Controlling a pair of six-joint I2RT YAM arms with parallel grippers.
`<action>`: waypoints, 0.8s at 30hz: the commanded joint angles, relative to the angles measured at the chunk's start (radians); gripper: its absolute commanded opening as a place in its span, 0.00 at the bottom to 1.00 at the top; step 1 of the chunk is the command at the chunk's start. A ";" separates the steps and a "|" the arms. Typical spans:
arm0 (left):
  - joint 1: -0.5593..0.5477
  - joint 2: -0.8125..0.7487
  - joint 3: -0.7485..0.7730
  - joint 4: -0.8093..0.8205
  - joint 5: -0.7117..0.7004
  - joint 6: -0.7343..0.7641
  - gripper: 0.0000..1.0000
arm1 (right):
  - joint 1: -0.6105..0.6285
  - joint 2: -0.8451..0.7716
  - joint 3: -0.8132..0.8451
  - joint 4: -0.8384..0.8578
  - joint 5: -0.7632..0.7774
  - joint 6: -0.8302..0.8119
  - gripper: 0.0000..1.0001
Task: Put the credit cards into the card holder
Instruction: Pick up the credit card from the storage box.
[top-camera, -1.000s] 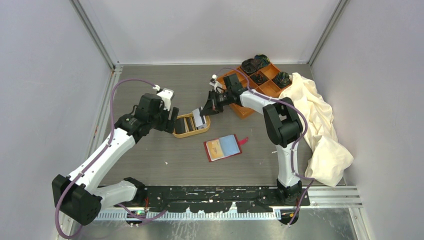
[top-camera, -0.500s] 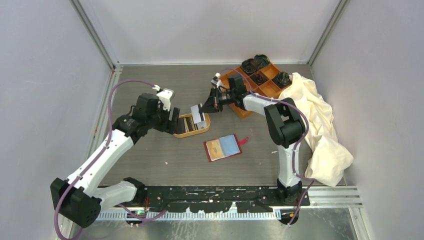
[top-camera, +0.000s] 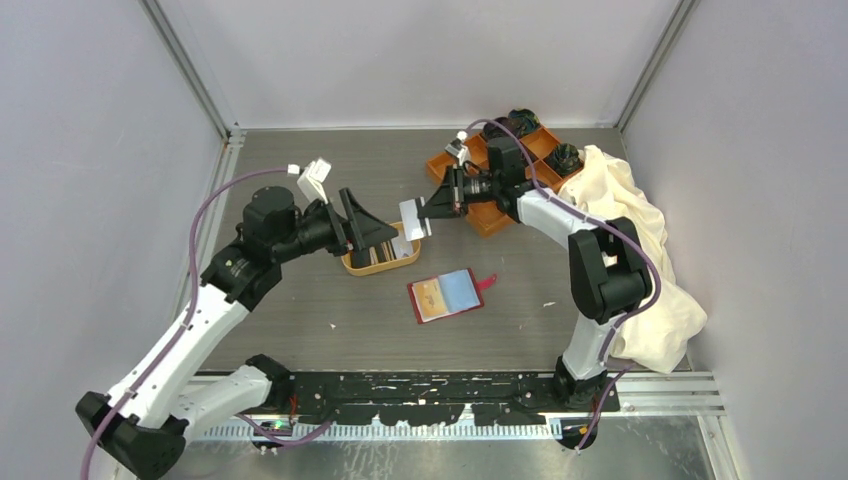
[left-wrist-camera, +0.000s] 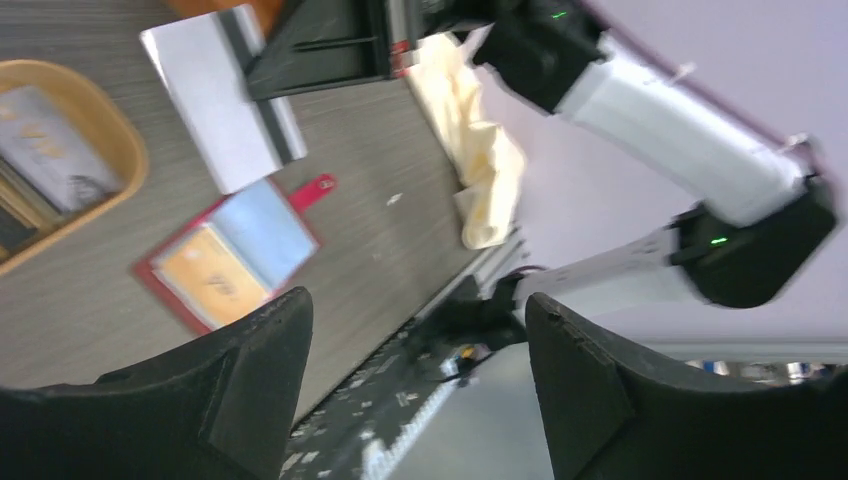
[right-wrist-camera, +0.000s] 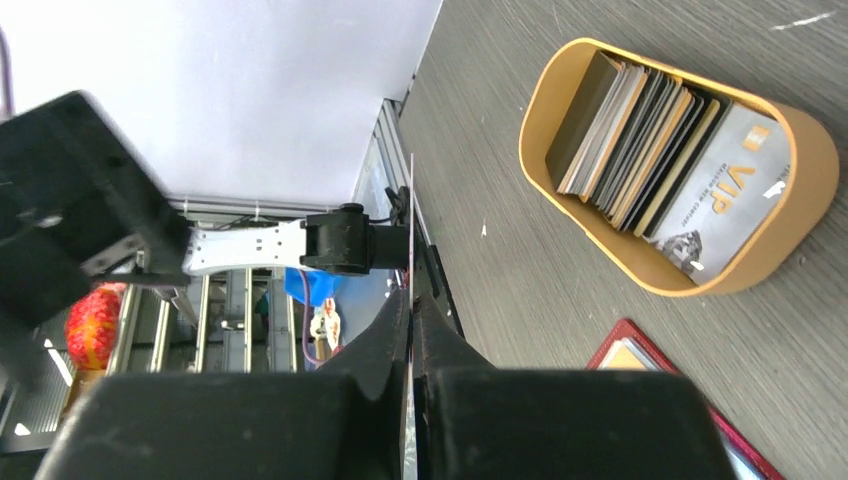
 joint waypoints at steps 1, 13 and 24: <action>-0.192 -0.001 0.217 -0.089 -0.257 -0.178 0.78 | -0.020 -0.091 -0.032 -0.068 -0.033 -0.107 0.01; -0.851 0.437 0.967 -0.549 -1.030 -0.195 0.78 | -0.055 -0.133 -0.040 -0.152 -0.044 -0.173 0.01; -0.932 0.510 1.096 -0.486 -1.091 -0.127 0.78 | -0.070 -0.126 -0.033 -0.187 -0.051 -0.204 0.01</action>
